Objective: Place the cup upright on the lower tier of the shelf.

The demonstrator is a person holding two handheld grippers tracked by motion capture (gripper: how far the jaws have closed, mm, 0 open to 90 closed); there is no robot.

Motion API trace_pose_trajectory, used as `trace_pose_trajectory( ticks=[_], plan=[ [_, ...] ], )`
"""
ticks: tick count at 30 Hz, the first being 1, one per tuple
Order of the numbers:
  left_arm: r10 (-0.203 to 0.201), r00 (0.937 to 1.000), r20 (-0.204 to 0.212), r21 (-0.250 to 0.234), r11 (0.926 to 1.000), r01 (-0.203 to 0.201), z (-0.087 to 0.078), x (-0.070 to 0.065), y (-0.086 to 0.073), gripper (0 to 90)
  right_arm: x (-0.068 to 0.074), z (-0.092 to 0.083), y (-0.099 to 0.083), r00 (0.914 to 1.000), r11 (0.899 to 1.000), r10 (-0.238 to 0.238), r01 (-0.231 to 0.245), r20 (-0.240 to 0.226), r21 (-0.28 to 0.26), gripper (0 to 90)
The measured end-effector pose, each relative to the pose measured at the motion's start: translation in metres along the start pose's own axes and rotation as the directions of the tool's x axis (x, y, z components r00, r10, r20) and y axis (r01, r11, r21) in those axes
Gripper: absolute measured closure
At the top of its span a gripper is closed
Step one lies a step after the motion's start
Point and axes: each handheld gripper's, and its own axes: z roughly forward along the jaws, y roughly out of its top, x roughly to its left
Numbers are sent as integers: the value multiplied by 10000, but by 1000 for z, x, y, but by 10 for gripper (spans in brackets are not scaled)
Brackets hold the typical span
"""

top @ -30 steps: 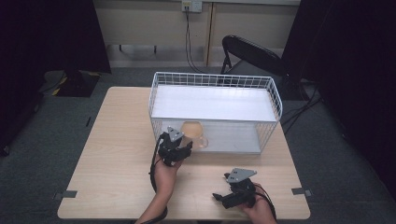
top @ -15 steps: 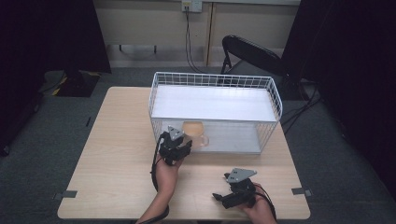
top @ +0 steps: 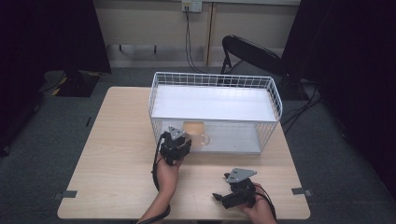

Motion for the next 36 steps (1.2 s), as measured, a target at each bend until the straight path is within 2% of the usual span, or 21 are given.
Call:
trace_pose_trajectory(
  ticks=[8,10,11,12,15,17,19,20,24,27,31,35,36],
  plan=[
    [-11,9997,238,122,9999,8,1,1,-1,338,0,0,0,10000,10000,1,-1,0,-1,125],
    [115,9990,441,202,9997,-124,1,2,-2,291,0,0,0,10000,10000,2,-2,-2,-2,125],
    [-30,9986,519,76,10000,27,1,1,-3,271,0,0,0,10000,10000,2,-2,-3,-3,125],
    [202,9982,567,226,9995,-215,1,2,-3,250,0,0,0,10000,10000,0,0,-3,-4,124],
    [323,9976,611,216,9992,-336,0,3,-4,191,0,0,0,10000,10000,0,0,-3,-3,124],
    [285,9970,726,230,9993,-303,-1,4,-4,176,0,0,0,10000,10000,3,-3,-5,-2,125],
    [533,9972,532,384,9977,-554,-2,3,-5,172,0,0,0,10000,10000,0,0,0,-1,125],
    [527,9971,543,424,9976,-550,-2,3,-5,173,0,0,0,10000,10000,2,-2,-4,-2,124],
    [627,9943,862,278,9975,-653,-8,2,-4,169,0,0,0,10000,10000,4,-4,-6,-5,125],
    [823,9910,1054,360,9956,-865,-12,3,-4,164,0,0,0,10000,10000,2,-2,-3,-5,125],
    [778,9893,1238,412,9957,-835,-18,6,-6,160,0,0,0,10000,10000,6,-6,-7,-6,125],
    [781,9891,1247,452,9954,-843,-23,11,-9,164,0,0,0,10000,10000,5,-5,-5,-3,125],
    [610,9900,1270,360,9972,-661,-24,12,-10,164,0,0,0,10000,10000,4,-4,-6,-5,125]
  ],
)
